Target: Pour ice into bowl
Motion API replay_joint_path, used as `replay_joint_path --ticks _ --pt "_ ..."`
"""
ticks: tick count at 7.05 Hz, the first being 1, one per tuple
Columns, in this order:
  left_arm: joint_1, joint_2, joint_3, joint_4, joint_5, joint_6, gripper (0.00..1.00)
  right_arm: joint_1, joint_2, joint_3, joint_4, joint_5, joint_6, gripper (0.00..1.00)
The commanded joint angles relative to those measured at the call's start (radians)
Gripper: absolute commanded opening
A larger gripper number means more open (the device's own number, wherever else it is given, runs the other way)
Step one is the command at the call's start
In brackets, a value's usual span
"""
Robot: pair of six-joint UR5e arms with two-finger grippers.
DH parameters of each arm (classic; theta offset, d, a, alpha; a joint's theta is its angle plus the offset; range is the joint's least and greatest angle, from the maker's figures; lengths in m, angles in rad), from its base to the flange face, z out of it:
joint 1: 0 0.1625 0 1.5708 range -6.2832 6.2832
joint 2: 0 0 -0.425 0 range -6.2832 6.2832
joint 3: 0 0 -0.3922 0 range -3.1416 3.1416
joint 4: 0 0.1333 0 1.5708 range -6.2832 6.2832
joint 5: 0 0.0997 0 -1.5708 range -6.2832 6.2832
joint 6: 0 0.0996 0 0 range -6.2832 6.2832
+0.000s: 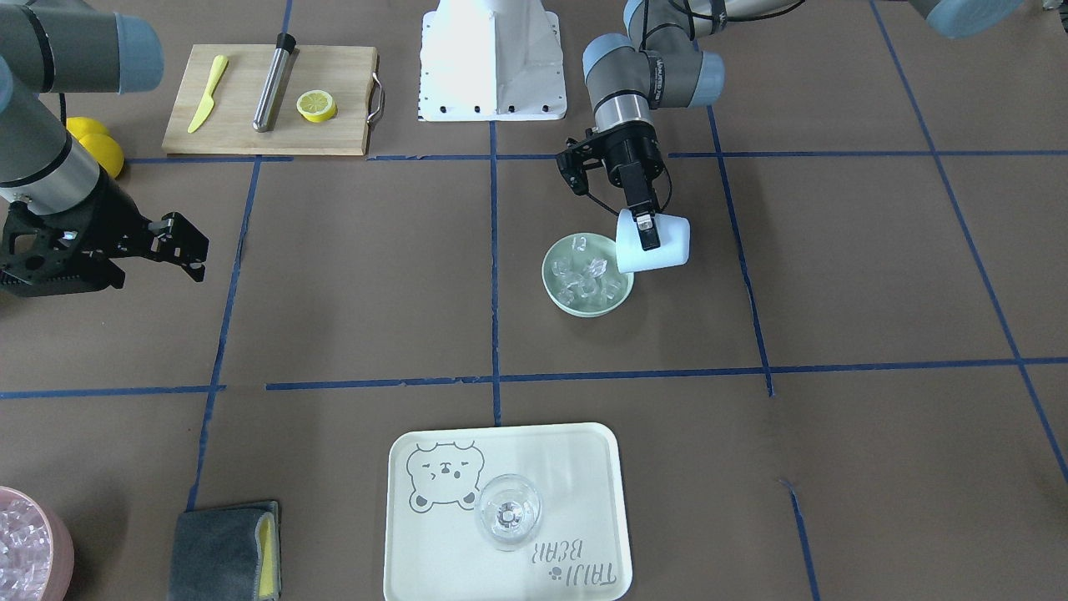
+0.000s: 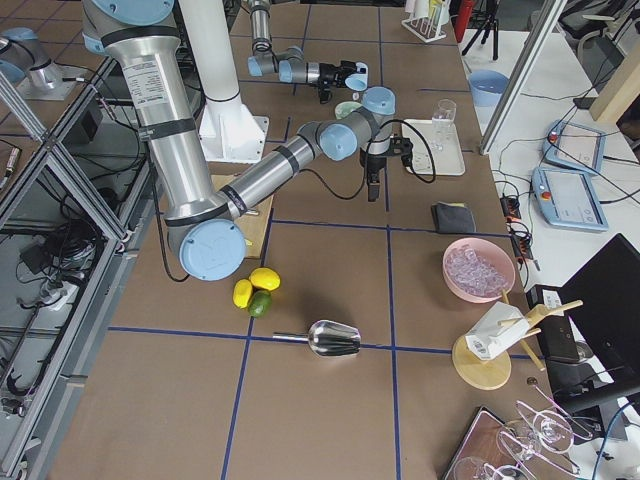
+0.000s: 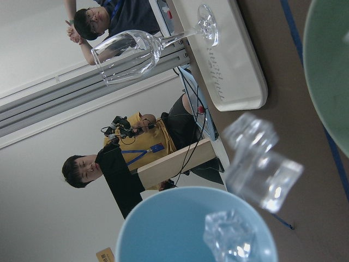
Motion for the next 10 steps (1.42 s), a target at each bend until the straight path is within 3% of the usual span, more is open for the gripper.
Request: replay_joint_path --ticks 1,5,10 --pt "-0.001 0.003 0.003 0.002 0.008 0.001 0.00 0.001 0.000 0.000 0.000 0.003 0.000 1.00" --pt "-0.001 0.001 -0.026 -0.038 0.006 -0.026 0.00 0.008 0.003 0.000 0.000 0.003 -0.001 1.00" --pt "0.000 0.015 -0.013 -0.538 -0.021 -0.103 0.00 0.010 0.006 0.002 0.000 0.003 -0.001 1.00"
